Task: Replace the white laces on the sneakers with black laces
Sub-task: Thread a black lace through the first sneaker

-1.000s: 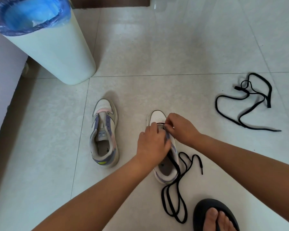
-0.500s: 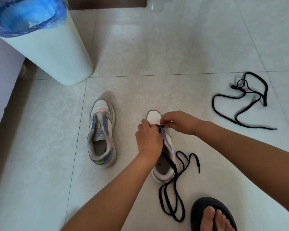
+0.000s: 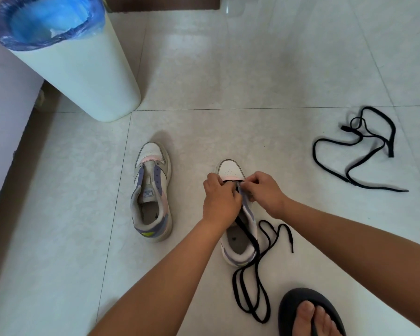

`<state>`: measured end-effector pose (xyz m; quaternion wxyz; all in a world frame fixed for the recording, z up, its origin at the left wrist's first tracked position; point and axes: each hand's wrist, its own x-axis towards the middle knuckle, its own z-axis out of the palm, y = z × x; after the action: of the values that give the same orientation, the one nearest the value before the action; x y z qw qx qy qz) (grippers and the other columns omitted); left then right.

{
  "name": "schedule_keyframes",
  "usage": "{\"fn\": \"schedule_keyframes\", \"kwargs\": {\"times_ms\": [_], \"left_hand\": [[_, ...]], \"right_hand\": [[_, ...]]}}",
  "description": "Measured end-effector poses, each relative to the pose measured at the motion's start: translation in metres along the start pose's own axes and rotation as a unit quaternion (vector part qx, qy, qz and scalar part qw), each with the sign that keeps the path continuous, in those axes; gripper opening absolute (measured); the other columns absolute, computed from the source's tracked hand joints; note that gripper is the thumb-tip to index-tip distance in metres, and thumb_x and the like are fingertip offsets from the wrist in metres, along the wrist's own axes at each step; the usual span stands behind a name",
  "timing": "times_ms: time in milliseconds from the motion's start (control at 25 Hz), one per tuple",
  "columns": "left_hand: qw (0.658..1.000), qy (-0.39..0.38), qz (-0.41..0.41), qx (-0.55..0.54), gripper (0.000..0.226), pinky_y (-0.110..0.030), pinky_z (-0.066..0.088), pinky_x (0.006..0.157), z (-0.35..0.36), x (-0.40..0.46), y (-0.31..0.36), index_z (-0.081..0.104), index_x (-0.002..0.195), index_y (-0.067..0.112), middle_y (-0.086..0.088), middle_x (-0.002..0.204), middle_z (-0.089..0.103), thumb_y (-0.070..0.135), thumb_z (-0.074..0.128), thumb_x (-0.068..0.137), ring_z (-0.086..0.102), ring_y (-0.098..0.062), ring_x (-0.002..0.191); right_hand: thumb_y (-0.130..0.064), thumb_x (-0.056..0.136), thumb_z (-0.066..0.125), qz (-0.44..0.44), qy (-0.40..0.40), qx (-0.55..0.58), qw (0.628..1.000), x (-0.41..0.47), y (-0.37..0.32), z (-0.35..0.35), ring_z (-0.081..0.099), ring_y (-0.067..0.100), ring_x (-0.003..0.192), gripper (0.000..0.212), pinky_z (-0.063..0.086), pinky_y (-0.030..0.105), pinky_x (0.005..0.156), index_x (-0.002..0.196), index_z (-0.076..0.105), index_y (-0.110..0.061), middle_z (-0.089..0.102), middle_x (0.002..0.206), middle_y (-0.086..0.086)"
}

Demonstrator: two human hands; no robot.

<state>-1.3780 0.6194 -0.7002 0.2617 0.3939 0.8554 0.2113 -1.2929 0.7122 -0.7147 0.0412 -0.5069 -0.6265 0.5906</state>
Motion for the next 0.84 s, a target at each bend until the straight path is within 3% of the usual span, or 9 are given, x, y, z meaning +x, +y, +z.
{"fn": "schedule_keyframes", "kwargs": {"times_ms": [80, 200, 360, 440, 560, 640, 680, 760, 840], "left_hand": [[0.997, -0.020, -0.018, -0.078, 0.015, -0.021, 0.037, 0.079, -0.005, 0.000, -0.006, 0.053, 0.078, 0.007, -0.003, 0.107, 0.032, 0.015, 0.050, 0.090, 0.037, -0.020, 0.104], [0.986, -0.031, -0.041, -0.161, 0.016, -0.013, 0.034, 0.074, -0.006, -0.005, -0.012, 0.050, 0.070, 0.009, 0.002, 0.101, 0.030, 0.011, 0.053, 0.085, 0.040, -0.015, 0.095], [0.980, -0.015, -0.041, -0.196, 0.017, -0.004, 0.036, 0.069, -0.005, -0.008, -0.015, 0.051, 0.067, 0.008, 0.003, 0.101, 0.031, 0.010, 0.057, 0.082, 0.042, -0.013, 0.092], [0.983, -0.018, -0.028, -0.181, 0.015, -0.006, 0.034, 0.073, -0.005, -0.010, -0.016, 0.054, 0.070, 0.005, 0.003, 0.104, 0.032, 0.011, 0.057, 0.083, 0.041, -0.014, 0.098], [0.994, -0.022, 0.007, -0.109, 0.018, -0.012, 0.030, 0.085, -0.002, -0.015, -0.014, 0.059, 0.077, 0.003, -0.001, 0.118, 0.031, 0.017, 0.056, 0.089, 0.032, -0.012, 0.112], [0.998, -0.027, 0.033, -0.040, 0.027, -0.017, 0.036, 0.084, -0.002, -0.017, -0.013, 0.063, 0.086, -0.001, -0.006, 0.127, 0.030, 0.022, 0.052, 0.093, 0.032, -0.015, 0.118], [0.999, -0.031, 0.044, -0.006, 0.030, -0.020, 0.040, 0.082, -0.003, -0.019, -0.013, 0.064, 0.090, -0.002, -0.007, 0.130, 0.030, 0.024, 0.050, 0.094, 0.033, -0.017, 0.120], [0.997, -0.040, 0.064, 0.033, 0.032, -0.022, 0.043, 0.082, -0.004, -0.025, -0.014, 0.066, 0.095, -0.004, -0.009, 0.137, 0.029, 0.024, 0.048, 0.095, 0.033, -0.019, 0.125], [0.996, -0.052, 0.072, 0.024, 0.033, -0.023, 0.041, 0.094, -0.003, -0.033, -0.014, 0.066, 0.098, -0.005, -0.011, 0.145, 0.024, 0.022, 0.046, 0.096, 0.028, -0.020, 0.133]], "right_hand": [[-0.008, 0.090, 0.057, 0.007, -0.002, 0.039, 0.999, -0.005, 0.001, 0.003, 0.051, 0.016, 0.061, 0.011, 0.045, 0.030, 0.062, 0.081, 0.051, -0.010, 0.055, 0.072, 0.004], [-0.007, 0.092, 0.055, -0.042, -0.025, 0.043, 0.998, -0.009, 0.002, 0.001, 0.050, 0.016, 0.057, 0.009, 0.045, 0.028, 0.060, 0.084, 0.052, -0.011, 0.053, 0.069, 0.006], [-0.011, 0.094, 0.052, -0.112, -0.030, -0.044, 0.992, -0.012, 0.004, -0.001, 0.053, 0.015, 0.059, 0.007, 0.045, 0.024, 0.062, 0.091, 0.055, -0.017, 0.054, 0.067, 0.004], [-0.011, 0.096, 0.048, -0.150, -0.009, -0.128, 0.980, -0.008, 0.006, 0.003, 0.052, 0.014, 0.064, 0.006, 0.041, 0.019, 0.059, 0.094, 0.053, -0.011, 0.056, 0.074, 0.002], [-0.006, 0.095, 0.042, -0.240, 0.002, -0.304, 0.922, -0.001, 0.007, 0.006, 0.043, 0.017, 0.072, 0.010, 0.036, 0.027, 0.064, 0.097, 0.051, -0.002, 0.052, 0.085, 0.009], [0.001, 0.080, 0.057, -0.355, 0.023, -0.406, 0.842, 0.004, 0.013, 0.003, 0.035, 0.016, 0.057, 0.009, 0.035, 0.030, 0.048, 0.084, 0.049, -0.002, 0.051, 0.069, 0.010], [0.005, 0.066, 0.069, -0.385, 0.024, -0.453, 0.804, 0.003, 0.015, 0.002, 0.029, 0.013, 0.050, 0.027, 0.029, 0.024, 0.040, 0.077, 0.047, -0.005, 0.049, 0.060, 0.008], [0.005, 0.047, 0.082, -0.352, 0.002, -0.484, 0.801, 0.008, 0.015, -0.001, 0.023, 0.009, 0.046, 0.050, 0.020, 0.018, 0.036, 0.074, 0.042, -0.008, 0.048, 0.052, 0.005], [0.003, 0.056, 0.081, -0.354, 0.018, -0.506, 0.786, 0.002, 0.010, 0.002, 0.025, 0.010, 0.045, 0.047, 0.018, 0.019, 0.038, 0.077, 0.041, -0.008, 0.048, 0.055, 0.005]]}}
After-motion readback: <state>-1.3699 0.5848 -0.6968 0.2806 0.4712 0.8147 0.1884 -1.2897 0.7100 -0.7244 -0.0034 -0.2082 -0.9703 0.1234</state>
